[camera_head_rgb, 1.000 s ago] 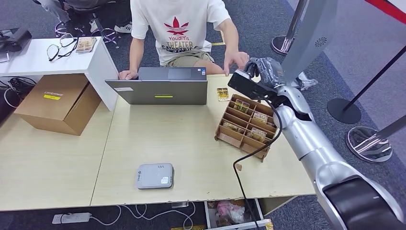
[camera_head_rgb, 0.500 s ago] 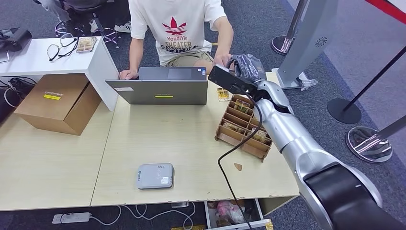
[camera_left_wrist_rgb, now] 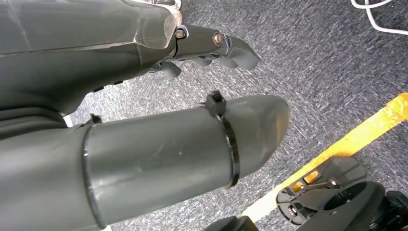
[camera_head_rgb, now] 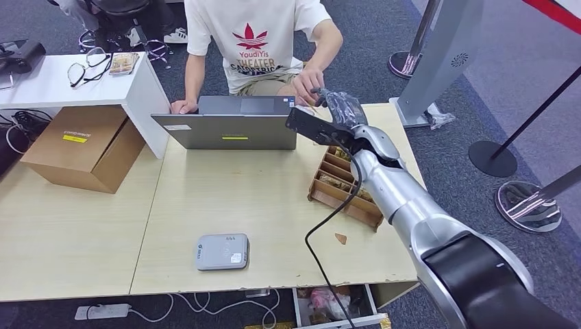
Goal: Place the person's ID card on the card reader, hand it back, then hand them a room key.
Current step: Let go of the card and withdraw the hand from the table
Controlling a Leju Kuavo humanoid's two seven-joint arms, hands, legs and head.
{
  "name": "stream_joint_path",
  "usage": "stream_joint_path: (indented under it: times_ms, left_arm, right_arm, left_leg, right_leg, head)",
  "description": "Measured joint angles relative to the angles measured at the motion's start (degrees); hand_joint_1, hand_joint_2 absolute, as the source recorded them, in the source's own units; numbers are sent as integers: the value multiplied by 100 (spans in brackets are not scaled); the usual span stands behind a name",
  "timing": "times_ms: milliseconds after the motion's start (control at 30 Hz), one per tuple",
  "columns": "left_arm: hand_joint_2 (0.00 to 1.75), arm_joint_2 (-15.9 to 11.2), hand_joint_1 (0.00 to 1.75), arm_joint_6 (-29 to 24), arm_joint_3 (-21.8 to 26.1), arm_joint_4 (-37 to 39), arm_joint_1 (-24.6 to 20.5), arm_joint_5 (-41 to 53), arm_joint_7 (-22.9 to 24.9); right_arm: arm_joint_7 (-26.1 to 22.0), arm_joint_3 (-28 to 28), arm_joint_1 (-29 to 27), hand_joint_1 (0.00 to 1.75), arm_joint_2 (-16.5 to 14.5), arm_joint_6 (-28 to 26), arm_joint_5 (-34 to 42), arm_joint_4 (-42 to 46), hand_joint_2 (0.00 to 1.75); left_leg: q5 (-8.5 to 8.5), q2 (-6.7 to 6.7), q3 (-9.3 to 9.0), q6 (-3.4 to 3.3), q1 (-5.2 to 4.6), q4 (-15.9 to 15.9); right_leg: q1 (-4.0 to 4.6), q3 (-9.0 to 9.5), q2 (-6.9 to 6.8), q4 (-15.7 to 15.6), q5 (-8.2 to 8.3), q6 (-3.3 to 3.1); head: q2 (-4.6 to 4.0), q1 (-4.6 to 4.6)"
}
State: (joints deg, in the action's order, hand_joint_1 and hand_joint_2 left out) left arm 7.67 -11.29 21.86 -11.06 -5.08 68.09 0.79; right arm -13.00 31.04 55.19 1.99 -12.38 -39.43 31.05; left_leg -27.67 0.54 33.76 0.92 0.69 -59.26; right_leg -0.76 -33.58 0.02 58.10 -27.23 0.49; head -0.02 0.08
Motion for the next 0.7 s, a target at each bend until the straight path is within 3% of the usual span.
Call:
stream_joint_path:
  times_ms: [500, 700]
  left_arm:
    - [0, -19, 0, -23, 0, 0, 16, -76, -26]
    - [0, -22, 0, -56, 0, 0, 25, -109, -29]
  right_arm:
    - [-219, 33, -17, 0, -22, -145, 173, -86, 175]
    - [-526, -27, -231, 0, -16, -233, 711, 123, 175]
  left_leg:
    - [0, 0, -1, 0, 0, 0]
    - [0, -1, -2, 0, 0, 0]
  right_leg:
    - [0, -1, 0, 0, 0, 0]
    - [0, -1, 1, 0, 0, 0]
  head:
    - [0, -1]
    - [0, -1]
